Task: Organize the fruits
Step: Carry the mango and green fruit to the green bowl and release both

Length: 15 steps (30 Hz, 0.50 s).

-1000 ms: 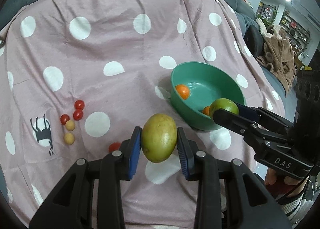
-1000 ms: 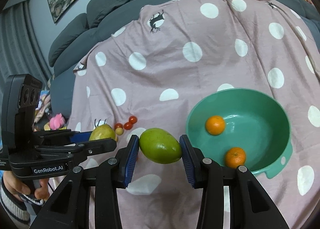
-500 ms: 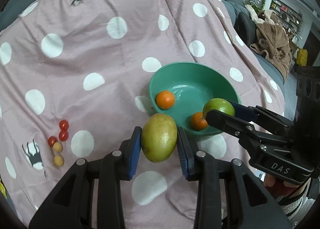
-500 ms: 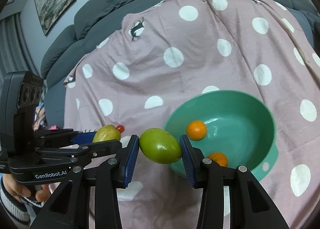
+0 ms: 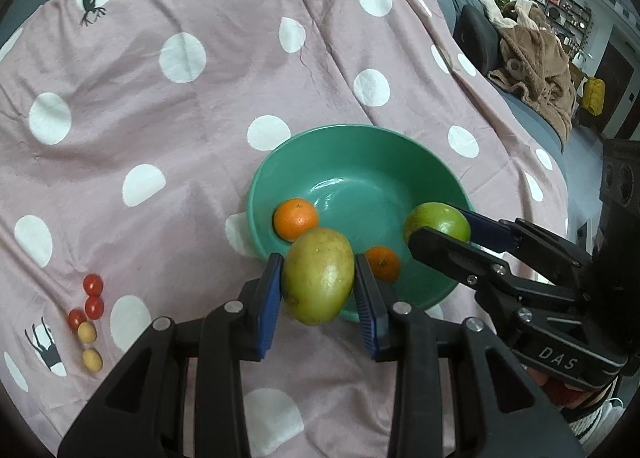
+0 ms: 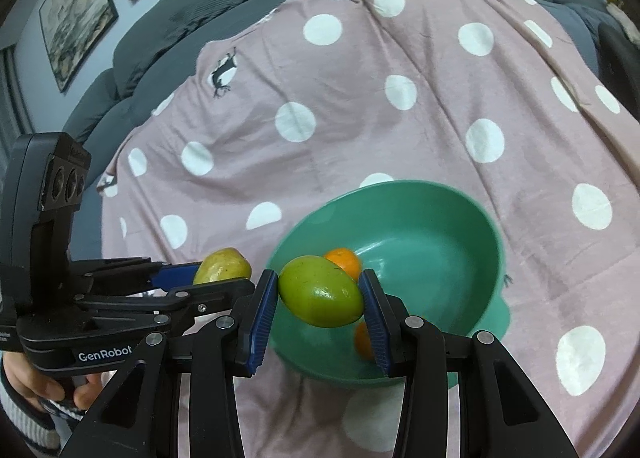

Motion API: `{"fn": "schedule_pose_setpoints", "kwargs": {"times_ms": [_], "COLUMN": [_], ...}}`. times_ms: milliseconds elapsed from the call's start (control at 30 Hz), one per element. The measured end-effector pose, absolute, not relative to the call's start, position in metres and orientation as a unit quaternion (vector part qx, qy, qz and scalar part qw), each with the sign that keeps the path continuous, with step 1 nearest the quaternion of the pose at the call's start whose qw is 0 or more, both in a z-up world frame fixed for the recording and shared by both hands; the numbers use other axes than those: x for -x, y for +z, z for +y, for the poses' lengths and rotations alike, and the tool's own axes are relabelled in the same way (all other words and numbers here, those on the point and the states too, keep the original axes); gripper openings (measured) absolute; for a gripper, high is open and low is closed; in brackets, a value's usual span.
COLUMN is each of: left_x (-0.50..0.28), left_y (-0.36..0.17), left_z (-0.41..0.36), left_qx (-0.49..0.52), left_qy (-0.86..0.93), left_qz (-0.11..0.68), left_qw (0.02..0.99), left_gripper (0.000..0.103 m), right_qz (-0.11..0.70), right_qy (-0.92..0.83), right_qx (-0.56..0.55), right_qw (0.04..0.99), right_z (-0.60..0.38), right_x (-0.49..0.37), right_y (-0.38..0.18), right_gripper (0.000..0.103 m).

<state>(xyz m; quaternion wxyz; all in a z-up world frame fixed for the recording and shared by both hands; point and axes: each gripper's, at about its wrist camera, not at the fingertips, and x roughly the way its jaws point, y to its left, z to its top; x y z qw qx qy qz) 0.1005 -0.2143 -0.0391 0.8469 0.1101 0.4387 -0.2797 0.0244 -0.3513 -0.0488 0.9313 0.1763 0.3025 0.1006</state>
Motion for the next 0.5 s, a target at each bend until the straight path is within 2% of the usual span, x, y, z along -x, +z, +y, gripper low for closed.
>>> {"fn": "schedule_pose_setpoints", "kwargs": {"times_ms": [500], "left_x": [-0.118], "left_y": [-0.063], "left_z": [-0.237], "left_qx": [-0.139], "left_qy": [-0.273], "left_qz": [0.458], "left_qw": [0.835], "left_gripper": [0.035], "right_qz": [0.332], "right_qy": [0.075], "right_qx": [-0.183], "right_qw": [0.922], "right_z": [-0.364], "right_x": [-0.040], "right_y": [-0.069], "right_gripper": [0.044]}}
